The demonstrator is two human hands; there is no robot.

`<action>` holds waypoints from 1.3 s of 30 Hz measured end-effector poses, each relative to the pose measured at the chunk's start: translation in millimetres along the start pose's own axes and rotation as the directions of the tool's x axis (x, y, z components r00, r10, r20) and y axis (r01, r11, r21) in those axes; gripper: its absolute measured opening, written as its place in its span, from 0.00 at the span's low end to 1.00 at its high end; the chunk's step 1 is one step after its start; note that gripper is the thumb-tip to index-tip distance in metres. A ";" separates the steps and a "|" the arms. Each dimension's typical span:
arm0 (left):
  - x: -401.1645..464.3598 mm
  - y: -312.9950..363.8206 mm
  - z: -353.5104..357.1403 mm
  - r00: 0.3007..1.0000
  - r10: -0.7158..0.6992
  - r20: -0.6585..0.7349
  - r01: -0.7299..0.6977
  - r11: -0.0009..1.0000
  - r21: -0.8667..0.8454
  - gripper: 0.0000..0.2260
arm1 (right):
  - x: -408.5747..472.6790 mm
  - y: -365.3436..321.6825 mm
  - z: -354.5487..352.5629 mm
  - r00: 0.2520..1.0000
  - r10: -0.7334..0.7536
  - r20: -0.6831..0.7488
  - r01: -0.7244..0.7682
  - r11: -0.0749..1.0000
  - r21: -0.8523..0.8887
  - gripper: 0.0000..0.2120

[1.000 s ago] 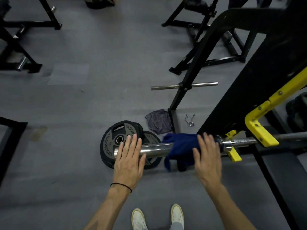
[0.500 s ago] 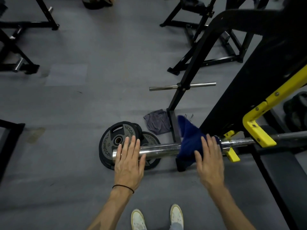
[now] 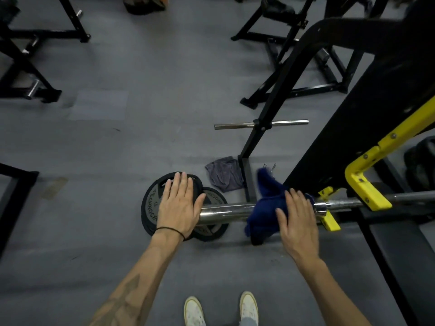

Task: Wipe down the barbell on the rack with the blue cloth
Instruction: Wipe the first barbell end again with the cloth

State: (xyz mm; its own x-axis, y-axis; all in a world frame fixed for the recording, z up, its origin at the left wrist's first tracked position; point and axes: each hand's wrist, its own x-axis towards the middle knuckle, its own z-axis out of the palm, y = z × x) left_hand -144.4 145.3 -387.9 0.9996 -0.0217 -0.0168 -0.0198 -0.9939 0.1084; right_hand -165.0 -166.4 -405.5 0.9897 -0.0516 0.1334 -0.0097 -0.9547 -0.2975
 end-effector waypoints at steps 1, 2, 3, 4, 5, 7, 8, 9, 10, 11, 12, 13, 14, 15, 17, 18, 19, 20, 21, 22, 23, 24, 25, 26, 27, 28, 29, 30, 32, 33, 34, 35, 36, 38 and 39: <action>-7.8 0.3 2.3 0.999 0.000 -0.036 -0.001 1.000 -0.016 0.34 | -4.6 -10.3 6.6 0.997 0.070 -0.045 -0.069 0.997 0.022 0.34; -17.7 1.4 5.8 0.998 0.017 -0.064 -0.018 1.000 -0.025 0.32 | -8.9 -28.6 15.1 0.985 0.150 -0.085 -0.145 0.987 0.063 0.34; -28.5 2.7 10.8 0.996 0.041 -0.075 -0.043 0.999 -0.027 0.30 | -13.1 -51.7 25.0 0.973 0.204 -0.112 -0.191 0.975 0.112 0.34; -38.9 4.1 15.1 0.995 0.060 -0.075 -0.062 0.998 -0.027 0.29 | -19.8 -77.1 33.3 0.975 0.193 -0.111 -0.176 0.973 0.149 0.34; -46.6 4.8 18.1 0.995 0.067 -0.075 -0.070 0.997 -0.031 0.29 | -30.0 -98.8 41.2 0.991 0.103 -0.084 -0.089 0.984 0.157 0.34; -50.6 4.1 20.4 0.993 0.062 -0.105 -0.066 0.997 -0.037 0.28 | -50.9 -115.4 50.4 0.976 -0.216 -0.001 0.215 0.970 0.111 0.34; -49.3 3.8 20.8 0.992 0.060 -0.111 -0.064 0.997 -0.033 0.28 | -49.6 -106.0 48.3 0.936 -0.349 0.040 0.346 0.936 0.070 0.33; -48.3 3.9 21.1 0.992 0.061 -0.107 -0.064 0.997 -0.030 0.28 | -41.5 -89.7 42.5 0.893 -0.446 0.066 0.445 0.895 0.025 0.32; -48.0 3.9 21.2 0.993 0.061 -0.100 -0.064 0.997 -0.033 0.27 | -32.0 -71.7 36.3 0.867 -0.492 0.083 0.495 0.869 -0.018 0.31; -47.8 4.0 21.5 0.994 0.059 -0.095 -0.063 0.997 -0.037 0.27 | -23.3 -53.9 29.8 0.872 -0.483 0.079 0.487 0.872 -0.046 0.30; -47.5 4.5 21.6 0.995 0.052 -0.087 -0.056 0.998 -0.041 0.28 | -15.1 -36.2 24.0 0.905 -0.423 0.043 0.425 0.904 -0.055 0.29; -47.2 5.2 21.1 0.996 0.042 -0.077 -0.046 0.998 -0.046 0.28 | -9.1 -19.9 18.1 0.947 -0.321 -0.009 0.320 0.946 -0.052 0.29; -47.2 6.2 20.4 0.997 0.033 -0.074 -0.036 0.998 -0.044 0.28 | -6.6 -7.6 13.6 0.980 -0.193 -0.052 0.191 0.981 -0.038 0.29; -47.7 7.0 20.3 0.997 0.028 -0.073 -0.031 0.999 -0.039 0.28 | -8.4 -1.9 11.9 0.994 -0.073 -0.085 0.072 0.997 -0.009 0.30; -47.2 8.8 20.0 0.997 0.028 -0.071 -0.031 0.999 -0.038 0.28 | -13.6 -16.1 20.7 0.983 0.111 -0.147 -0.099 0.991 0.087 0.31; -46.3 8.9 19.9 0.997 0.028 -0.067 -0.031 0.999 -0.041 0.28 | -15.5 -35.4 27.2 0.969 0.185 -0.165 -0.162 0.976 0.144 0.31; -46.2 8.6 20.2 0.998 0.028 -0.061 -0.030 0.999 -0.042 0.28 | -18.6 -58.2 33.7 0.965 0.203 -0.167 -0.173 0.969 0.178 0.32; -46.8 8.0 21.0 0.998 0.026 -0.055 -0.029 0.999 -0.041 0.28 | -25.4 -79.7 40.5 0.979 0.145 -0.141 -0.119 0.977 0.178 0.33; -47.1 7.6 21.6 0.998 0.027 -0.052 -0.029 0.999 -0.041 0.28 | -35.1 -95.5 46.7 0.997 0.009 -0.082 0.003 0.989 0.150 0.33; -46.9 7.1 21.8 0.998 0.030 -0.050 -0.032 0.999 -0.043 0.28 | -44.8 -102.1 49.8 0.986 -0.165 -0.019 0.166 0.981 0.105 0.34; -46.2 6.6 21.9 0.998 0.035 -0.048 -0.037 0.998 -0.046 0.28 | -48.0 -96.6 48.0 0.944 -0.328 0.034 0.326 0.944 0.051 0.34; -45.9 6.1 21.7 0.998 0.038 -0.051 -0.041 0.998 -0.048 0.28 | -42.4 -82.5 41.6 0.886 -0.456 0.078 0.457 0.889 0.007 0.33; -46.0 5.8 21.3 0.998 0.040 -0.058 -0.043 0.998 -0.049 0.28 | -33.2 -64.7 33.3 0.838 -0.536 0.107 0.541 0.840 -0.033 0.32; -46.0 5.6 20.5 0.997 0.042 -0.067 -0.046 0.998 -0.053 0.27 | -23.1 -46.6 26.1 0.817 -0.563 0.125 0.574 0.816 -0.069 0.31; -46.1 5.9 19.5 0.997 0.042 -0.071 -0.046 0.997 -0.061 0.27 | -14.6 -29.4 19.1 0.835 -0.536 0.121 0.547 0.832 -0.090 0.30; -46.3 6.5 18.7 0.997 0.040 -0.070 -0.045 0.997 -0.068 0.27 | -8.7 -12.7 13.2 0.887 -0.452 0.092 0.460 0.883 -0.092 0.31; -46.3 7.2 18.0 0.997 0.037 -0.065 -0.042 0.996 -0.073 0.27 | -5.6 1.1 8.1 0.945 -0.324 0.052 0.327 0.942 -0.078 0.31; -46.6 7.1 17.5 0.997 0.034 -0.062 -0.038 0.996 -0.075 0.27 | -6.5 8.7 5.0 0.983 -0.181 0.015 0.181 0.982 -0.046 0.32; -46.3 6.3 16.7 0.997 0.044 -0.060 -0.048 0.996 -0.074 0.27 | -13.6 -2.3 12.2 0.997 0.056 -0.058 -0.053 0.997 0.049 0.34; -45.2 5.6 16.0 0.997 0.060 -0.058 -0.064 0.996 -0.069 0.27 | -17.4 -20.9 19.0 0.984 0.153 -0.089 -0.142 0.983 0.116 0.35; -43.7 4.6 15.5 0.995 0.079 -0.055 -0.083 0.995 -0.062 0.27 | -20.1 -46.0 25.0 0.970 0.214 -0.113 -0.191 0.965 0.181 0.36; -41.5 2.7 14.9 0.994 0.098 -0.046 -0.101 0.993 -0.056 0.27 | -25.8 -72.7 31.8 0.972 0.205 -0.117 -0.176 0.959 0.221 0.37; -36.8 0.6 12.8 0.994 0.110 -0.014 -0.111 0.992 -0.054 0.28 | -34.6 -96.7 39.8 0.988 0.119 -0.095 -0.097 0.972 0.215 0.36; -18.6 -3.2 6.0 0.991 0.110 0.076 -0.109 0.994 -0.018 0.34 | -54.4 -121.3 50.1 0.980 -0.200 -0.005 0.199 0.973 0.114 0.36; -7.3 -5.7 3.0 0.990 0.103 0.099 -0.105 0.994 0.011 0.37 | -53.7 -116.7 49.2 0.943 -0.332 0.033 0.330 0.942 0.068 0.35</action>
State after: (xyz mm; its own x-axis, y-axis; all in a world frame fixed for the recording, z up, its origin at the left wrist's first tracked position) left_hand -151.6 150.8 -391.4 0.9854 -0.1347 -0.1041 -0.1245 -0.9873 0.0985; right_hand -210.0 -37.8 -424.4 0.9408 0.2782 0.1937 0.3268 -0.8961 -0.3003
